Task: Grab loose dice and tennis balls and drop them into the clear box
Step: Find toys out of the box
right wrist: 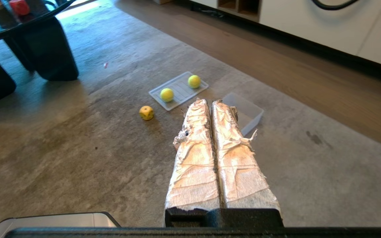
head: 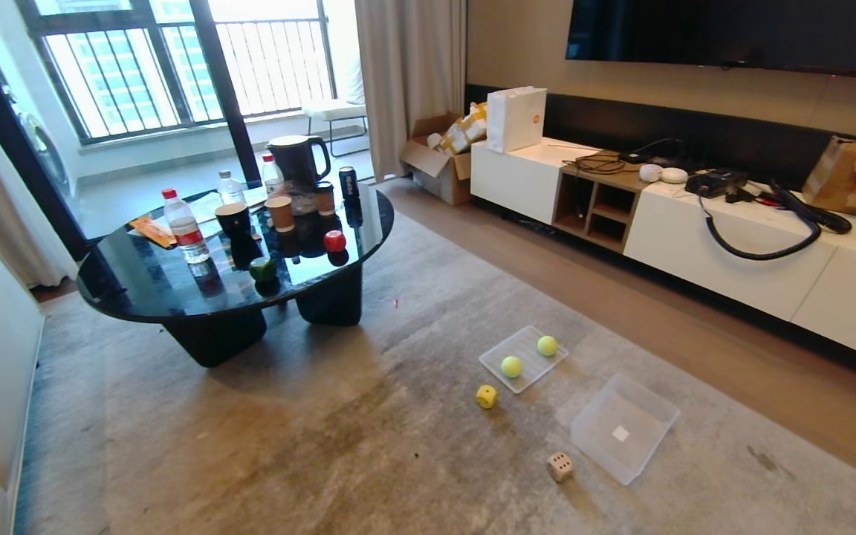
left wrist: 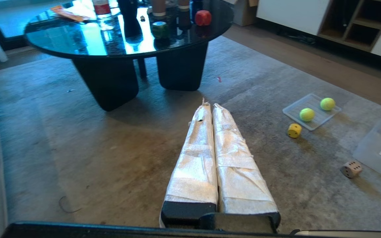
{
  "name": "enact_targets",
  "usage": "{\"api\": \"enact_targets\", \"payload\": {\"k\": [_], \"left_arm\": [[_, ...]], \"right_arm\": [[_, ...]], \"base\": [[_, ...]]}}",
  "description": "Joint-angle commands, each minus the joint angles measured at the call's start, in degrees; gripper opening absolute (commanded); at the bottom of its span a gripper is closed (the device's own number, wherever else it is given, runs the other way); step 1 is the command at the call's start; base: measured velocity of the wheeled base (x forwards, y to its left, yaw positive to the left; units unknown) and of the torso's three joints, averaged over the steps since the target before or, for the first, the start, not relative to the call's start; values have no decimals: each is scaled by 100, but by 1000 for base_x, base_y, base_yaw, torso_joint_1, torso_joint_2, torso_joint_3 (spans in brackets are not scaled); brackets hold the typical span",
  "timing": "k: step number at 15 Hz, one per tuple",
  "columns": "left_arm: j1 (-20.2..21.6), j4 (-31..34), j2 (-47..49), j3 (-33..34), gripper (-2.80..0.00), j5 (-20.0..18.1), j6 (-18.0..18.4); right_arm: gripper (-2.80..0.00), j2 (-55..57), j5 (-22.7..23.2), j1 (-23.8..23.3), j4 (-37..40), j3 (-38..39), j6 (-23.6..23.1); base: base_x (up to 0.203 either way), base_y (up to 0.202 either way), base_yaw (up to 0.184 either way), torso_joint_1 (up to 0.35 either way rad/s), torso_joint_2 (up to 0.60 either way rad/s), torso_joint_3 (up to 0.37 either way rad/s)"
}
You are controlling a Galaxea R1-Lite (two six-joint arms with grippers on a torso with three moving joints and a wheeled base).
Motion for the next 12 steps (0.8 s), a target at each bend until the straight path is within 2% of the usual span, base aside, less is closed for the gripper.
{"api": "enact_targets", "payload": {"k": [1,12], "left_arm": [[4,-2,9,0,-280,-4,3],[4,-2,9,0,-280,5,3]], "right_arm": [[-280,-1,0,2,4,-4,0],[-280,-1,0,2,4,5,0]], "base": [[2,-1,-121,3,7,2],[0,1,-5,0,0,0]]}}
